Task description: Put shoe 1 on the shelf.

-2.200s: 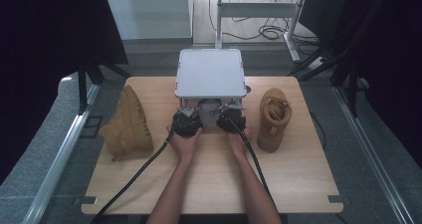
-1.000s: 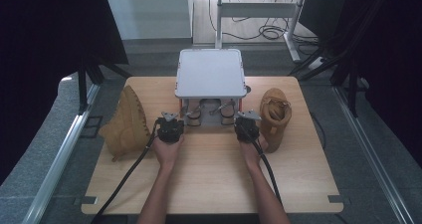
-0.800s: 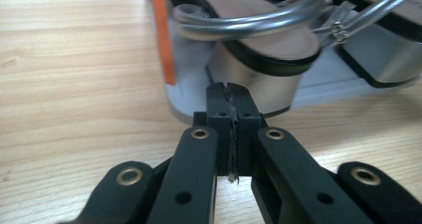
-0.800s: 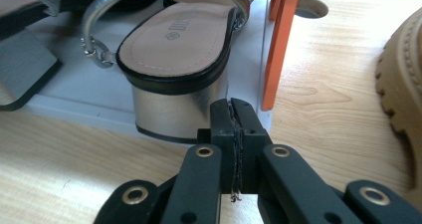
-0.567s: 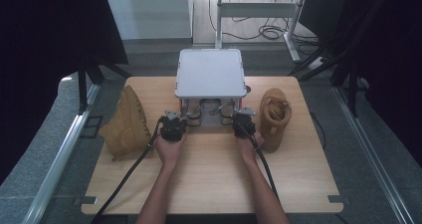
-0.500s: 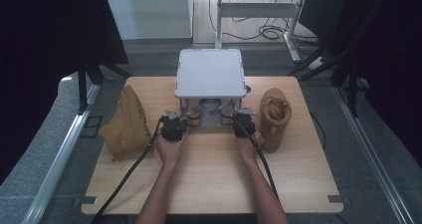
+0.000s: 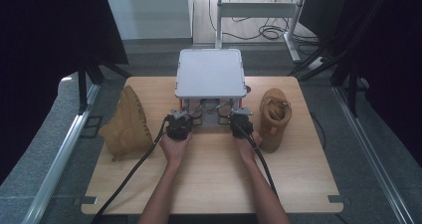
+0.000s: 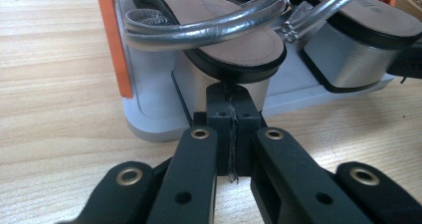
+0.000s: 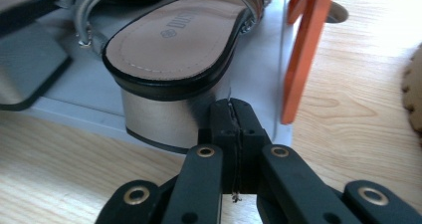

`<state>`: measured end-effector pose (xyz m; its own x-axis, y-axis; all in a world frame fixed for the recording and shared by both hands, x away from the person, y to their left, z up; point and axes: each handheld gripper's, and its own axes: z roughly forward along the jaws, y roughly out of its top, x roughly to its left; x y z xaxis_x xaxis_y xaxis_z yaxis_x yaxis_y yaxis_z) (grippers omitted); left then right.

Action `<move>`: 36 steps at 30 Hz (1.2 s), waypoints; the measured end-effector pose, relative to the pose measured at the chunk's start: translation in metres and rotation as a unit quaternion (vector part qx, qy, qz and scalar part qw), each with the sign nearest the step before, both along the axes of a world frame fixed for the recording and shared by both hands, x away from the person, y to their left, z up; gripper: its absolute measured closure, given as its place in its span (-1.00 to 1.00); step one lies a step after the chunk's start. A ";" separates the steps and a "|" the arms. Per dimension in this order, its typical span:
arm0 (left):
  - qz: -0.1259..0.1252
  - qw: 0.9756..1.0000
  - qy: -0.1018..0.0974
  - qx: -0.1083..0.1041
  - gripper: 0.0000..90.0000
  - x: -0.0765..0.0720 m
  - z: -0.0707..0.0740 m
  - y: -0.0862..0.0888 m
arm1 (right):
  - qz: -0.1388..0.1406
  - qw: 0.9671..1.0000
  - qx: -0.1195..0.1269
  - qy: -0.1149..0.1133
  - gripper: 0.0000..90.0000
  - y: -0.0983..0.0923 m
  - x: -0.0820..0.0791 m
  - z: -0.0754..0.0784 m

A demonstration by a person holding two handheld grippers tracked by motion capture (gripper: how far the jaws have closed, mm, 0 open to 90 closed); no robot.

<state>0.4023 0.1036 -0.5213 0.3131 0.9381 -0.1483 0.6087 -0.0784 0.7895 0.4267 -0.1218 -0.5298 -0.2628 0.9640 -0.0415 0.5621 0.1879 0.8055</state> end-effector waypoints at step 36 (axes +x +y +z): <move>-0.026 1.000 -0.013 -0.003 0.94 0.002 0.004 -0.008 | 0.034 0.998 0.047 0.005 0.98 0.008 -0.010 0.005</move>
<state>0.4039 0.0954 -0.5178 0.3654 0.9195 -0.1447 0.5838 -0.1053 0.8050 0.4164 -0.1136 -0.5247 -0.3269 0.9437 0.0502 0.5581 0.1499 0.8161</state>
